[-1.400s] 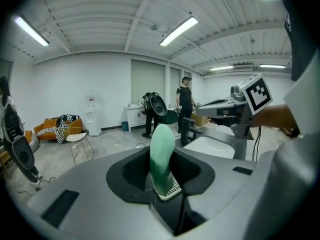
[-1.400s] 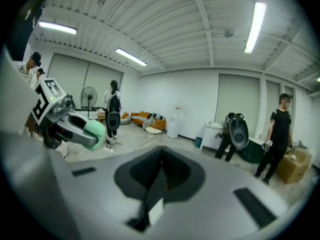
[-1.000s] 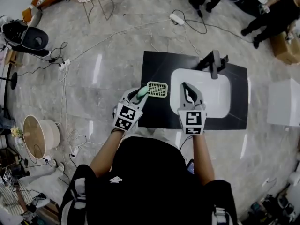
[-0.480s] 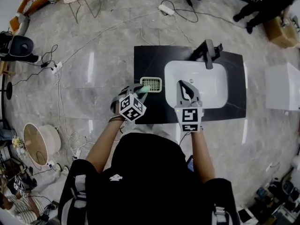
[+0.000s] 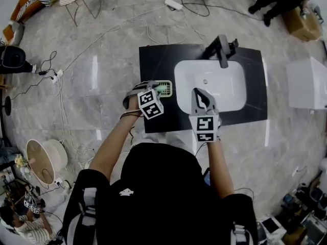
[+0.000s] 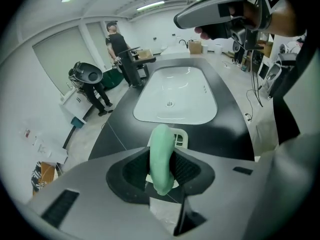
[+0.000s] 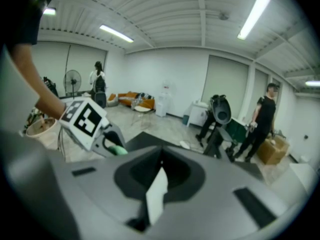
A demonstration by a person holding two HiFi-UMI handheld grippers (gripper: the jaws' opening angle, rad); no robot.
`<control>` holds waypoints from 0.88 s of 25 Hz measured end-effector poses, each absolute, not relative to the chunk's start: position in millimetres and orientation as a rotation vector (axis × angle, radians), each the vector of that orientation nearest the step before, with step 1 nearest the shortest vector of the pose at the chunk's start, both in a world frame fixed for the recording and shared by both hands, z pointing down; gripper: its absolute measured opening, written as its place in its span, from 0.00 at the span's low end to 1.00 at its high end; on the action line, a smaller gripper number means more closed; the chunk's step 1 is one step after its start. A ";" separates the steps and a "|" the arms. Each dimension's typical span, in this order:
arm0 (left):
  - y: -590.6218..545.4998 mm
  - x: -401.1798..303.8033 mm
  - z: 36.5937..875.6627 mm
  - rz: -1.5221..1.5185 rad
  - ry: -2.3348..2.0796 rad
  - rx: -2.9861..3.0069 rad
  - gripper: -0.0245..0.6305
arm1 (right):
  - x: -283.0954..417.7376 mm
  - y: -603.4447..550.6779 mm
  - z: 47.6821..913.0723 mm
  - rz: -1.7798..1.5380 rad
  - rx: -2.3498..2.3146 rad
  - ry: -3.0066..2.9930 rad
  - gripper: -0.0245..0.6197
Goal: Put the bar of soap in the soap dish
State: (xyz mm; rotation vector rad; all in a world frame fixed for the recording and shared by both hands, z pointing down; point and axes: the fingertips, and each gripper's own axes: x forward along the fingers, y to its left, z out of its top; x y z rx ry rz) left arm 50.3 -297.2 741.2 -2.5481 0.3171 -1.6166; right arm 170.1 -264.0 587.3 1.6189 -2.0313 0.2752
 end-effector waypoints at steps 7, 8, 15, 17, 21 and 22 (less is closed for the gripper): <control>-303.1 57.6 769.3 -1.690 0.297 -2.449 0.24 | 178.5 -256.9 599.2 0.301 1.624 -1.988 0.09; -302.7 59.4 770.5 -1.691 0.293 -2.450 0.24 | 179.5 -255.8 600.7 0.305 1.624 -1.984 0.09; -308.9 67.5 778.4 -1.696 0.277 -2.401 0.24 | 177.7 -250.5 611.1 0.331 1.607 -1.974 0.09; -308.5 68.1 781.1 -1.697 0.276 -2.391 0.24 | 177.2 -248.9 613.8 0.334 1.605 -1.972 0.09; -307.8 69.2 786.3 -1.699 0.284 -2.373 0.24 | 177.4 -247.2 617.2 0.346 1.599 -1.968 0.09; -308.5 69.1 787.5 -1.697 0.291 -2.367 0.24 | 177.6 -246.9 617.9 0.349 1.596 -1.967 0.09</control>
